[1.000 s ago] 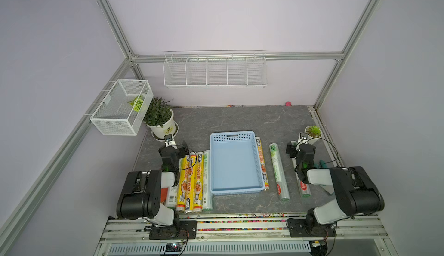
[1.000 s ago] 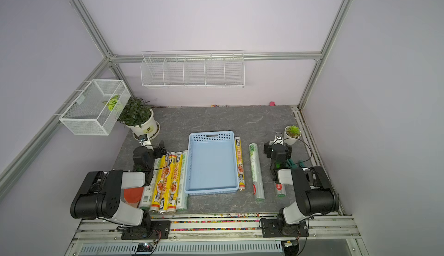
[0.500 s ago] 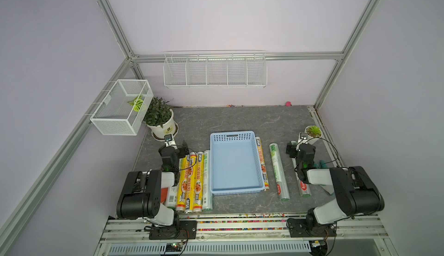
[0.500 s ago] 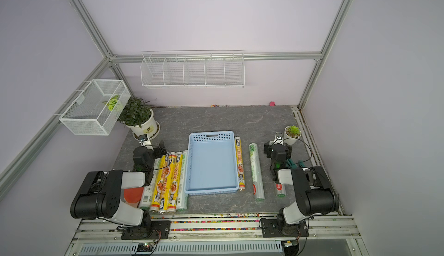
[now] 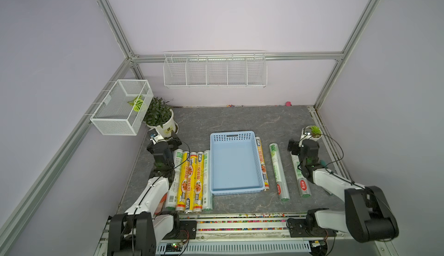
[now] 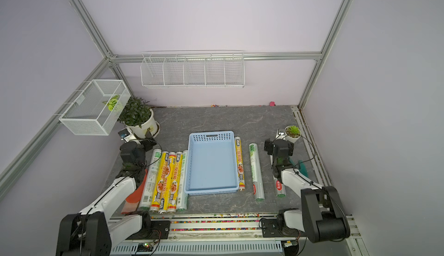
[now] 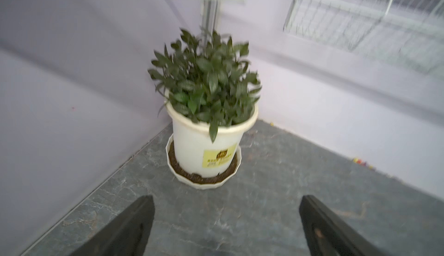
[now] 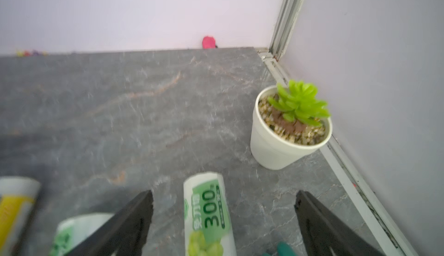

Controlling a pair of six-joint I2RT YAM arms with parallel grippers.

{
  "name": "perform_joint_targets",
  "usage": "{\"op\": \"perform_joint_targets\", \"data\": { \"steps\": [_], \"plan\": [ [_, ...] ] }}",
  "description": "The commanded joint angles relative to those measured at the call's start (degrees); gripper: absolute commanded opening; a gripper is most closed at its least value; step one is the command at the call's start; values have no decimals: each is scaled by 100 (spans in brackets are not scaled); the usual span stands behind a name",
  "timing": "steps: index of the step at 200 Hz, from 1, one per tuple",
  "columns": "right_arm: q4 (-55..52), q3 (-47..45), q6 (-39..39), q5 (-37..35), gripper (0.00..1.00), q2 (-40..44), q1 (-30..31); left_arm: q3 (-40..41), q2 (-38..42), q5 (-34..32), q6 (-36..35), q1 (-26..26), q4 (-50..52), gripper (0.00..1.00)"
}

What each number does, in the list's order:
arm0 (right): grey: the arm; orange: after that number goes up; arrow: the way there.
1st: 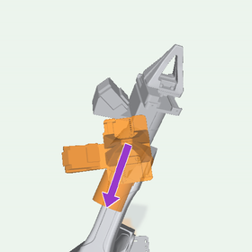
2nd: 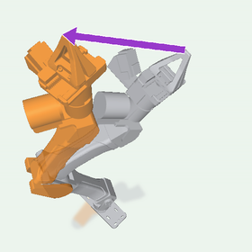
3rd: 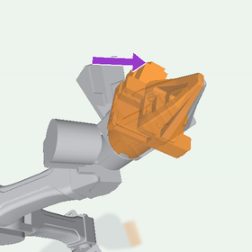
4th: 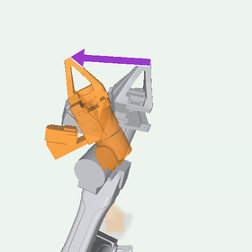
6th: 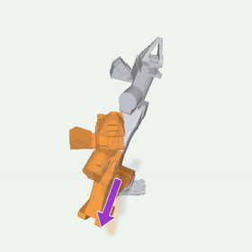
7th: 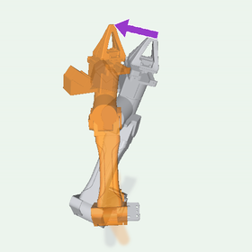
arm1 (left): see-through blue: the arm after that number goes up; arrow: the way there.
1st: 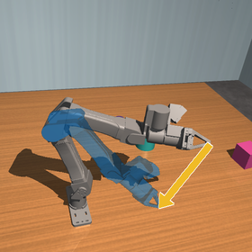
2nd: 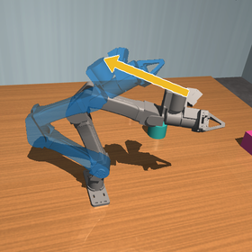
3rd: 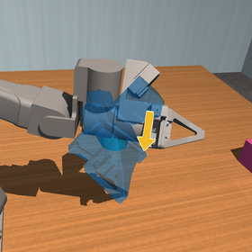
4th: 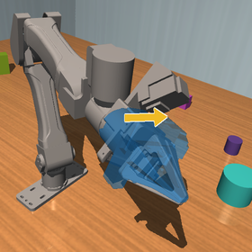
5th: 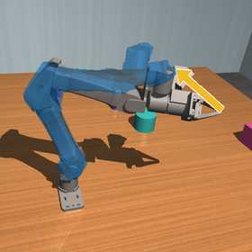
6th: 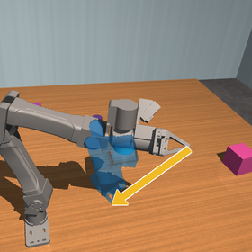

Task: Put the plastic wrap into the basket
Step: Pick up the plastic wrap from the center of the board.

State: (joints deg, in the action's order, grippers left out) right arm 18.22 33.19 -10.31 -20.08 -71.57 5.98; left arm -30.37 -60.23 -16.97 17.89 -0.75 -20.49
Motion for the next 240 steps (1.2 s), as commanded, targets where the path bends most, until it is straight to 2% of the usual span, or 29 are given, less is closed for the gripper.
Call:
{"op": "perform_joint_targets", "data": {
  "steps": [1, 19, 38, 53, 62, 87, 126, 139, 165, 240],
  "plan": [
    [-2949, 1040, -1343, 628, 98, 373, -20, -597, 568, 44, 1602, 3, 2331, 100],
    [-3450, 1355, -1050, 2547, 96, 328, -22, -675, 1014, 839, 1894, 7, 2727, 100],
    [-3980, 1563, -1252, 3556, 90, 165, 10, -451, 1474, 2233, 1862, 7, 2355, 100],
    [-4358, 1686, -1378, 3639, 85, 15, 143, -256, 1681, 3276, 1859, 5, 2000, 100],
    [-4453, 1730, -1310, 3662, 84, -43, 300, -209, 1694, 3647, 2027, -1, 1982, 100],
    [-4588, 1802, -1354, 3124, 81, -258, 921, -228, 1748, 4424, 2197, -225, 2226, 99],
    [-4805, 2170, -1491, 2341, 71, -1063, 1769, -438, 1184, 4019, 2018, -1397, 3147, 99],
    [-4808, 2248, -1576, 2193, 68, -1291, 1870, -546, 1002, 3906, 1974, -1718, 3318, 100],
    [-4638, 2261, -1665, 2317, 64, -1479, 1892, -873, 697, 3181, 1816, -2348, 3851, 100],
    [-4377, 2420, -1790, 2971, 58, -2102, 1914, -1182, -106, 3040, 1834, -2875, 3944, 100]
  ]
}}
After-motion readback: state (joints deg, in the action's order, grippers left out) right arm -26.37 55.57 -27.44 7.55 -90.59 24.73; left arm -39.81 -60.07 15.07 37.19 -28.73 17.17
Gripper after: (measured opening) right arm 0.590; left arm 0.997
